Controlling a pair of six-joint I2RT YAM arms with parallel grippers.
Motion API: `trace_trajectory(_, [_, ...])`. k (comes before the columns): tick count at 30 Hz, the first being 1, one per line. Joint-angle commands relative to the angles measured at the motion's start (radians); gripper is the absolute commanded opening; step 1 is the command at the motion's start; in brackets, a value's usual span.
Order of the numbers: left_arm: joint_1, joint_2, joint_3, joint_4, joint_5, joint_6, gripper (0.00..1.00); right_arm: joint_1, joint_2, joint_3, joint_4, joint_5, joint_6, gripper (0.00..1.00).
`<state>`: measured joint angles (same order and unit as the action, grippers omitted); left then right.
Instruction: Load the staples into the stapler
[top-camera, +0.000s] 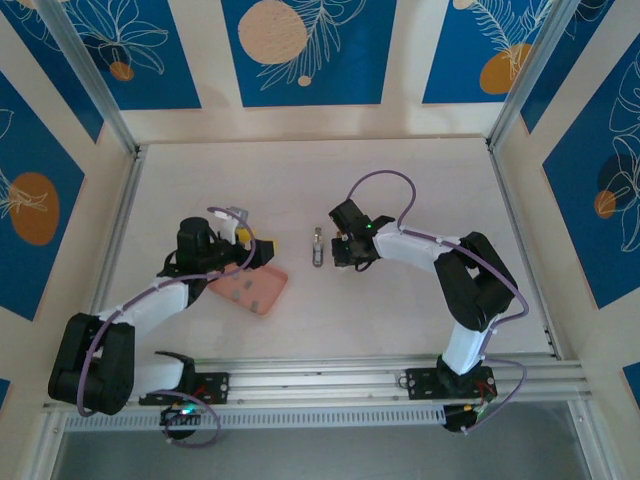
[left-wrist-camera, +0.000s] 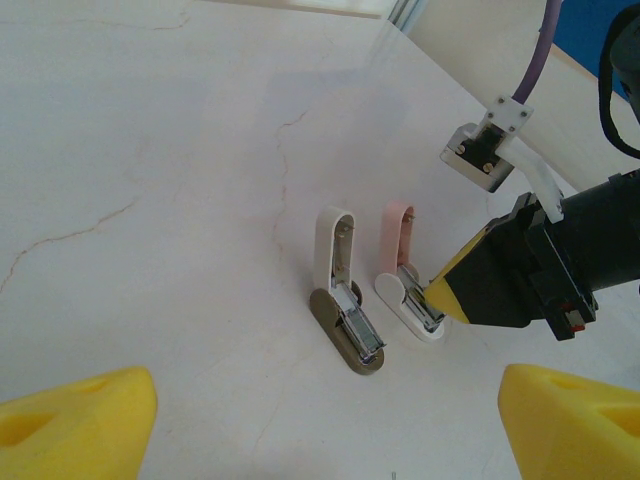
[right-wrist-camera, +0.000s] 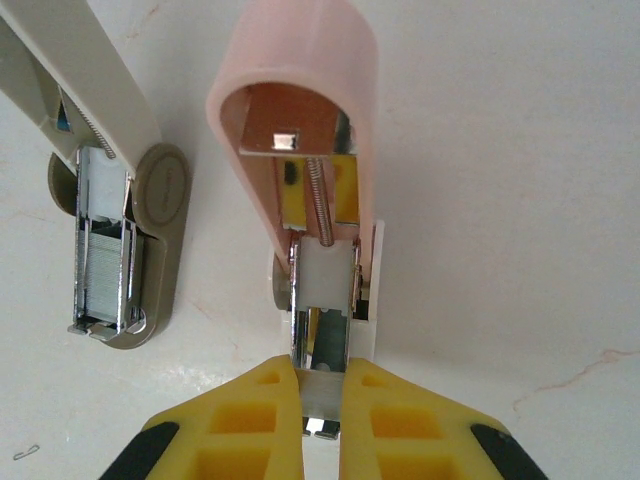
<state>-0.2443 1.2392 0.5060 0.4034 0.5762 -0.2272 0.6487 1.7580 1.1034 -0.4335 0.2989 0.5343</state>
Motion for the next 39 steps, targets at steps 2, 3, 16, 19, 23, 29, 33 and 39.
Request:
trace_trajectory(2, [-0.006,0.0,0.017,0.001,0.021,0.01,0.88,0.01,-0.012,-0.008,0.02,-0.047,0.03,0.13])
trace_trajectory(3, [-0.006,0.0,0.016,0.002,0.022,0.01,0.88,0.009,-0.016,-0.011,0.022,-0.049,0.033,0.13])
trace_trajectory(16, [-0.006,0.006,0.022,0.002,0.024,0.012,0.88,0.009,-0.053,-0.014,0.021,-0.033,0.055,0.13])
trace_trajectory(19, [-0.006,0.003,0.021,0.002,0.025,0.011,0.88,0.004,-0.069,-0.023,0.037,-0.042,0.065,0.13])
trace_trajectory(23, [-0.006,-0.001,0.02,-0.003,0.024,0.014,0.88,0.002,-0.068,-0.028,0.039,-0.046,0.068,0.13])
trace_trajectory(29, [-0.007,-0.001,0.017,-0.003,0.024,0.015,0.88,0.002,-0.044,-0.027,0.035,-0.049,0.065,0.13])
trace_trajectory(33, [-0.007,-0.004,0.016,-0.006,0.023,0.015,0.88,0.003,-0.028,-0.028,0.034,-0.05,0.066,0.13])
trace_trajectory(39, [-0.007,-0.006,0.016,-0.008,0.022,0.015,0.88,0.005,-0.016,-0.034,0.037,-0.052,0.067,0.13])
